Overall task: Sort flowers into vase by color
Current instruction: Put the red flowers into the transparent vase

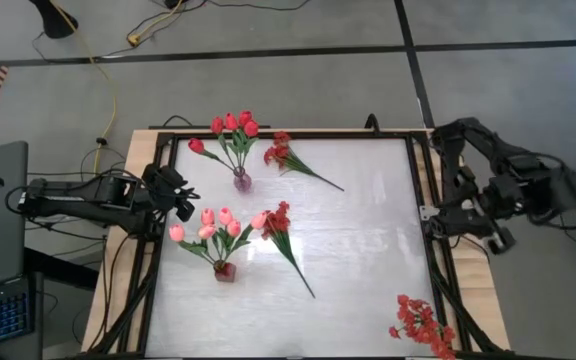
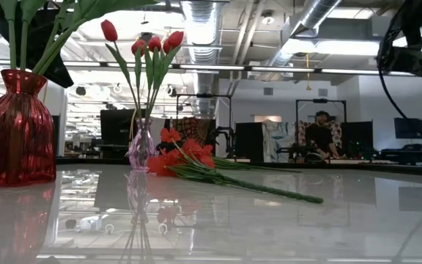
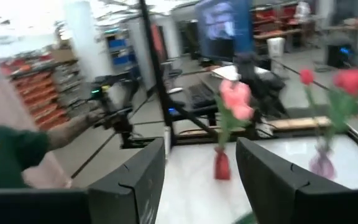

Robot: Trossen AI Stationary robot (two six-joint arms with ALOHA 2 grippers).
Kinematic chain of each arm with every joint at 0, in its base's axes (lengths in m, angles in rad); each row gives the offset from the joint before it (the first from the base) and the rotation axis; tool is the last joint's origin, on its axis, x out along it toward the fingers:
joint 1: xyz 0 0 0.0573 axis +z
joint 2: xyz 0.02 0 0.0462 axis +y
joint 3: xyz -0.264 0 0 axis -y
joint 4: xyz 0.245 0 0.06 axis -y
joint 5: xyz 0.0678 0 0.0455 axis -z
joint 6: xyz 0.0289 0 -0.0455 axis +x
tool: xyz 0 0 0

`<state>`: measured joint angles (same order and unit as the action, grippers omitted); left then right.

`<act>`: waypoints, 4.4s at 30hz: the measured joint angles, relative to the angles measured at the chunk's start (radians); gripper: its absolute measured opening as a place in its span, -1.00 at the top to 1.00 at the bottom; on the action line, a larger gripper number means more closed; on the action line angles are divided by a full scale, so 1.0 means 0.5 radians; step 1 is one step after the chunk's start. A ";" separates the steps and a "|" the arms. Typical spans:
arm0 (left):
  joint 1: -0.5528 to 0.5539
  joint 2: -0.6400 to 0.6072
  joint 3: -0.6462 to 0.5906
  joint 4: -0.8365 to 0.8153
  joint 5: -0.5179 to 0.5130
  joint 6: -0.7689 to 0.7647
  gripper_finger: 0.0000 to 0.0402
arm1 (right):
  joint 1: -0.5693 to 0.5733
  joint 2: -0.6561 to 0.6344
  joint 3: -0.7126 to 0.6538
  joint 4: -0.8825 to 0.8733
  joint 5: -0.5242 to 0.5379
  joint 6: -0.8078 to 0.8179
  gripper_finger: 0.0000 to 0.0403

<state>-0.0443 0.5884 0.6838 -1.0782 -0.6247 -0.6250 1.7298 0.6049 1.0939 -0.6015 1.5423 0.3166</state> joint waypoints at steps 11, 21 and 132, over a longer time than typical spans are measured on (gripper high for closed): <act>0.000 0.000 0.000 0.000 0.001 0.000 0.39 | -0.012 0.533 0.002 2.487 -0.779 -3.036 -0.11; 0.000 0.000 0.000 0.041 0.094 0.089 0.39 | -0.561 0.981 0.385 2.648 -0.568 -3.006 -0.11; 0.000 0.028 -0.040 0.135 0.284 0.263 0.39 | -4.391 2.732 0.357 0.403 -3.028 -0.420 -0.13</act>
<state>-0.0443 0.6023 0.6640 -1.0109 -0.4825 -0.4934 -0.4657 1.9708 1.2723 -0.4000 0.0281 0.1067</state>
